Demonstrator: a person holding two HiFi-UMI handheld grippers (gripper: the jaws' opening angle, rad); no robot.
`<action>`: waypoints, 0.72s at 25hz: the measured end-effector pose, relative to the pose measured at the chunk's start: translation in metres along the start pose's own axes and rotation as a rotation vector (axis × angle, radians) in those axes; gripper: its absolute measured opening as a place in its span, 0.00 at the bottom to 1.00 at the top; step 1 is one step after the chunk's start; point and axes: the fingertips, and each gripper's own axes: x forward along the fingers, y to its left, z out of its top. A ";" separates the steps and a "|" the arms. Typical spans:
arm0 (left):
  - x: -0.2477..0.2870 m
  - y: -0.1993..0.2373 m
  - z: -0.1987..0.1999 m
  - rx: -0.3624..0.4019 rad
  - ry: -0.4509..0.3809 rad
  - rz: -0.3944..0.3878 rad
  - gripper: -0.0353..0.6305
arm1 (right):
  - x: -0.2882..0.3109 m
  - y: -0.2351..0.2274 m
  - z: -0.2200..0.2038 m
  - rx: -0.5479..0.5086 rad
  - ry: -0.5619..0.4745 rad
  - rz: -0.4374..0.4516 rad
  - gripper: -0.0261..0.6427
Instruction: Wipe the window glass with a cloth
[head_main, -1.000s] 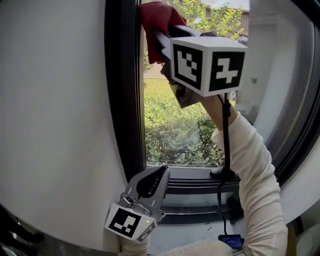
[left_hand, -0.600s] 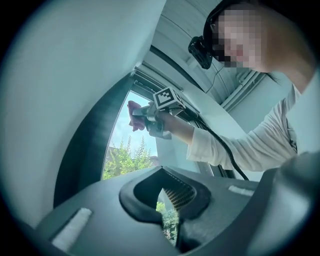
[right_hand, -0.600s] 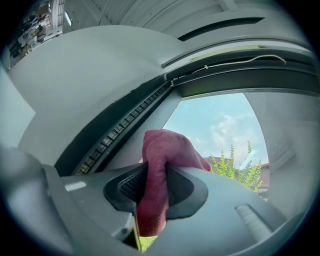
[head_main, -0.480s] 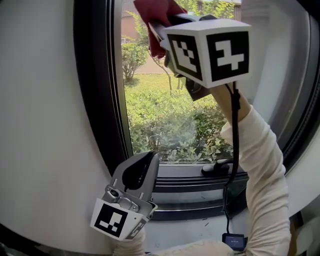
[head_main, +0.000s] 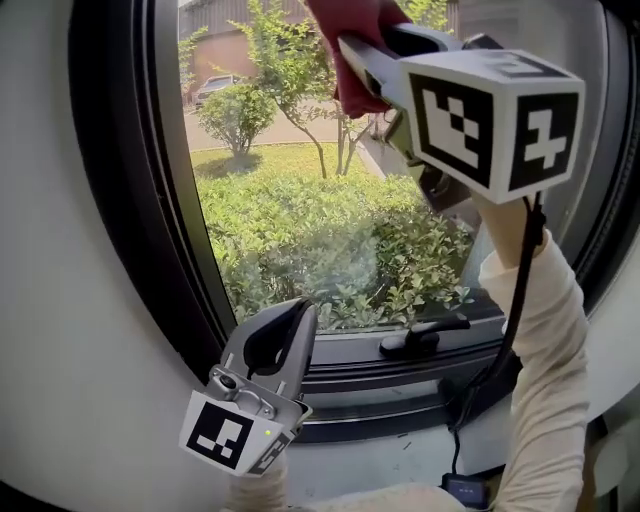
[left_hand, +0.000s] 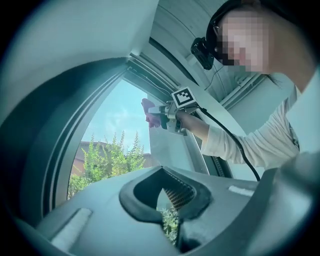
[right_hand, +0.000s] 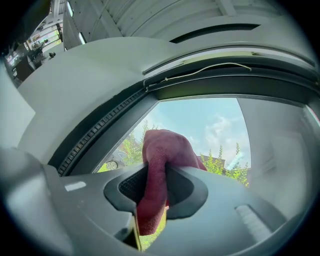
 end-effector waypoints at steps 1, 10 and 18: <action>0.004 -0.002 -0.001 -0.001 0.002 -0.011 0.06 | -0.005 -0.008 -0.002 0.005 0.002 -0.010 0.21; 0.024 -0.020 -0.006 -0.004 0.018 -0.076 0.06 | -0.060 -0.086 -0.016 0.090 -0.004 -0.144 0.21; 0.022 -0.016 -0.008 0.011 0.020 -0.070 0.06 | -0.082 -0.093 -0.049 0.173 -0.031 -0.190 0.21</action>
